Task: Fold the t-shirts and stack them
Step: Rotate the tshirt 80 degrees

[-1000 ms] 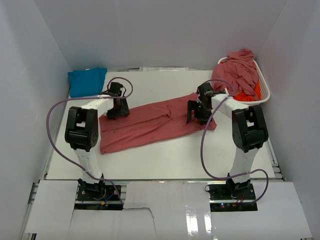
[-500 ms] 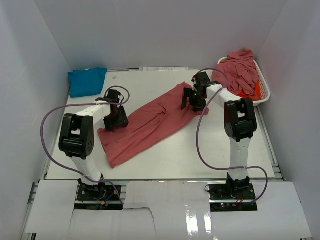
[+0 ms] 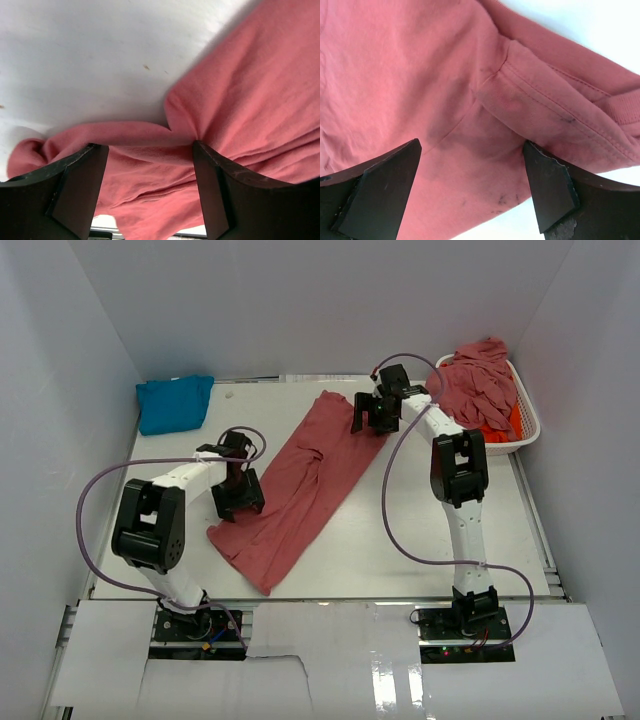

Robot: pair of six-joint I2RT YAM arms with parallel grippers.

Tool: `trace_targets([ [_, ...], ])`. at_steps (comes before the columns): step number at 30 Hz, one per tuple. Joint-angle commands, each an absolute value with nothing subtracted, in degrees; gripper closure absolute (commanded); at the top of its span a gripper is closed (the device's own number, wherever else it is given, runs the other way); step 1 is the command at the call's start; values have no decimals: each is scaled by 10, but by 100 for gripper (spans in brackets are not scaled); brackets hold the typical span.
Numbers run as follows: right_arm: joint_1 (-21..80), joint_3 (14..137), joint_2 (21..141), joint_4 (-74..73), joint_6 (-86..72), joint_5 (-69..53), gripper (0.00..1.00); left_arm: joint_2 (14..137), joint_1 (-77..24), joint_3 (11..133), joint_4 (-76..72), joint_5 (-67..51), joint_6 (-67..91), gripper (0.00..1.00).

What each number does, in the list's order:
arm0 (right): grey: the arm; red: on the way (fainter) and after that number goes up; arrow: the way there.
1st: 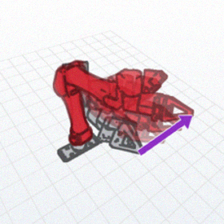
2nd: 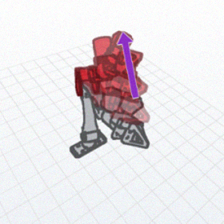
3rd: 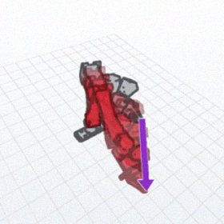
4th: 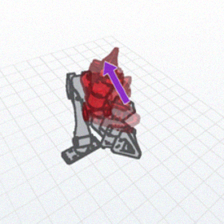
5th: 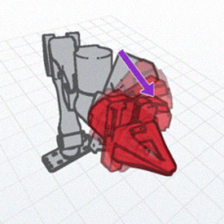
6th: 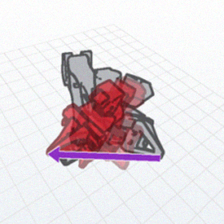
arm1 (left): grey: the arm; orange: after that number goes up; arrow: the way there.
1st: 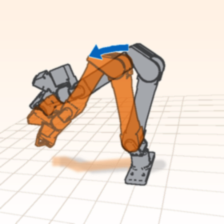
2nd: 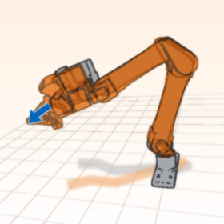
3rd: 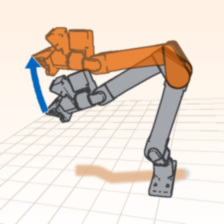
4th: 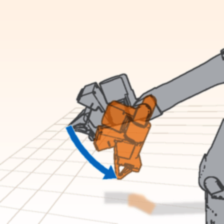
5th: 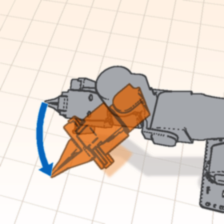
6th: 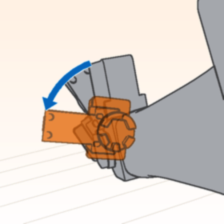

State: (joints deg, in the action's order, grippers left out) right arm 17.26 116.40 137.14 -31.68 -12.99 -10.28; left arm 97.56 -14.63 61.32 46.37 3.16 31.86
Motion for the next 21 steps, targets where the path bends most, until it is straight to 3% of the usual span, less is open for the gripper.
trace_targets([
  [1,163,1205,1423,-332,-120,-112,10,937,-168,607,484,16,344,21],
  [21,137,1274,1488,-190,-209,-196,10,817,-272,543,571,-19,459,20],
])
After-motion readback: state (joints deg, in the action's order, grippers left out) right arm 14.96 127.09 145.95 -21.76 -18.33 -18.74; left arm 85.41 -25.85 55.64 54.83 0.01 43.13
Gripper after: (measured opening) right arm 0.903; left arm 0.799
